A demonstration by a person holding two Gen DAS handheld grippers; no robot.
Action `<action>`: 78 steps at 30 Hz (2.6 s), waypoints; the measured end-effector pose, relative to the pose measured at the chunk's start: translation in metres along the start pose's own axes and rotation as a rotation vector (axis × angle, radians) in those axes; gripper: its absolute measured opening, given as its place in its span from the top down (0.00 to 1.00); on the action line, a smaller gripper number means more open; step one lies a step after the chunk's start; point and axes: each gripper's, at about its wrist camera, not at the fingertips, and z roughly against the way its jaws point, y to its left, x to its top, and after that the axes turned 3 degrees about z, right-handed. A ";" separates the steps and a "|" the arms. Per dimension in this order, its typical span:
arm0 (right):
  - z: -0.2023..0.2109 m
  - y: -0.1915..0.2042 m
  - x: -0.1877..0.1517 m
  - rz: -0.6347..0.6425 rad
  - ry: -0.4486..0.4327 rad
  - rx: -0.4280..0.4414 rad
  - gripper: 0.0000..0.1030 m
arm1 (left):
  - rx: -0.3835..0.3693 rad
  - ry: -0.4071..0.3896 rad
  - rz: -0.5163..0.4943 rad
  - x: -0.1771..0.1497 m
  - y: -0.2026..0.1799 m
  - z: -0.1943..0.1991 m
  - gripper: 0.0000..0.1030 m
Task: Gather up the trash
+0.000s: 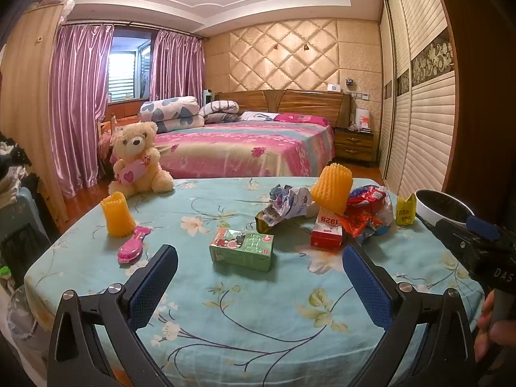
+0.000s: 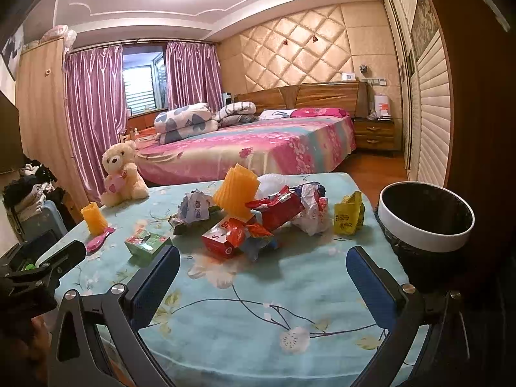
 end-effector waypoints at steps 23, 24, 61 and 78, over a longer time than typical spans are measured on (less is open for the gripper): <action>-0.002 0.002 -0.001 -0.007 0.011 0.012 0.00 | 0.000 0.008 0.005 0.000 0.001 -0.002 0.01; -0.002 0.001 -0.001 -0.009 0.012 0.012 0.00 | 0.000 0.009 0.005 0.000 0.001 -0.002 0.01; -0.025 -0.007 -0.010 -0.052 0.128 0.039 0.00 | 0.017 0.108 0.022 -0.007 0.005 -0.033 0.01; -0.086 -0.017 -0.003 -0.040 0.269 0.082 0.01 | 0.062 0.289 0.067 0.010 0.004 -0.130 0.01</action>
